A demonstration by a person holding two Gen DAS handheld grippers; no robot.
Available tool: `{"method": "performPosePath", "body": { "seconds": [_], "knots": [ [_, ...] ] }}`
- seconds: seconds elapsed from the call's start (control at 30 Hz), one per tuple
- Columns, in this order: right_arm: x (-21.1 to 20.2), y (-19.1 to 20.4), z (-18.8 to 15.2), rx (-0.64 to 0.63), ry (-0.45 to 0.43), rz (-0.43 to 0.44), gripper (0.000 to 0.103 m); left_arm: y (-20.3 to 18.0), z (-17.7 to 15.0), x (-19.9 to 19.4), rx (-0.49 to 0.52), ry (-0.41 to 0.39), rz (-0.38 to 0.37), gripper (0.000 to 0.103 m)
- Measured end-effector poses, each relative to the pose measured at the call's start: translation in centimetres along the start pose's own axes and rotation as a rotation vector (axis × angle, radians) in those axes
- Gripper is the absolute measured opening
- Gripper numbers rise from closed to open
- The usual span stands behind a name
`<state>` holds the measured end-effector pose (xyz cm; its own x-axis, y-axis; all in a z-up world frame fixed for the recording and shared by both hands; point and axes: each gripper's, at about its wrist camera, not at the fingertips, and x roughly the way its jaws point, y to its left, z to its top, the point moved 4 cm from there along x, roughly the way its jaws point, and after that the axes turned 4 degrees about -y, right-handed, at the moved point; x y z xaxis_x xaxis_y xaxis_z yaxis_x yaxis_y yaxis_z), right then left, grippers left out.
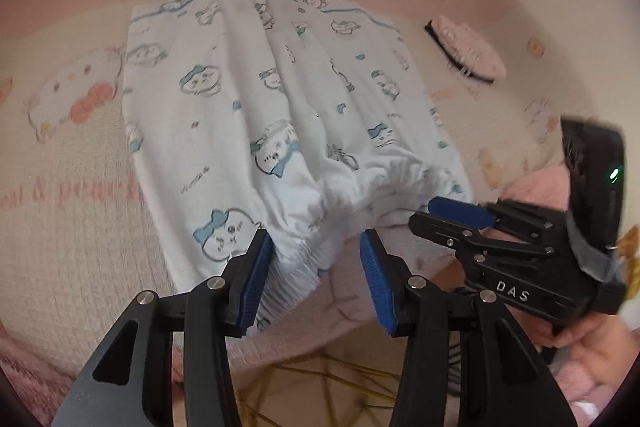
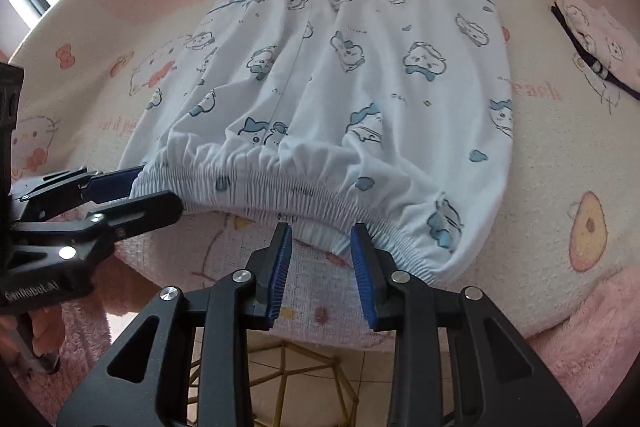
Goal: Fold clothes
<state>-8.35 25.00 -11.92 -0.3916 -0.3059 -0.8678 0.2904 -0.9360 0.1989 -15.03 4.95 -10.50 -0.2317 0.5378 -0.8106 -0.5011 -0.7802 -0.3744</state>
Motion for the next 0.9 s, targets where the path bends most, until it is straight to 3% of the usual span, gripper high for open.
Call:
{"method": "performPosePath", "body": {
  "seconds": [0.07,0.13,0.27,0.33,0.6,0.73,0.83,0.9],
  "knots": [
    [-1.2,-1.0,-0.5,0.035,0.002,0.012,0.031,1.1,-0.2,-0.9,-0.085,0.006,-0.079,0.048],
    [-1.6,-1.8,-0.6,0.093,0.011,0.047,0.031,2.4,-0.4,-1.6,-0.151,-0.002,-0.111,0.048],
    [-1.0,-2.5,-0.5,0.153,0.032,0.089,0.031,2.5,-1.3,-1.2,-0.139,0.015,-0.051,0.048],
    [0.2,-1.0,-0.1,0.115,0.047,0.104,0.031,1.8,-1.6,-0.2,-0.074,0.03,0.023,0.048],
    [3.0,3.3,0.7,-0.017,0.023,0.033,0.031,-1.4,-2.5,3.8,0.198,0.09,0.325,0.048],
    [0.7,3.5,1.6,0.011,-0.097,0.093,0.031,0.1,-1.6,3.0,0.098,0.043,0.297,0.048],
    [1.2,2.1,1.7,0.051,-0.103,0.017,0.034,1.5,-1.2,2.7,0.003,0.022,0.263,0.048],
    [3.1,1.2,1.0,0.044,-0.019,-0.036,0.034,2.7,-1.3,3.0,-0.081,0.034,0.226,0.048]
  ]
}}
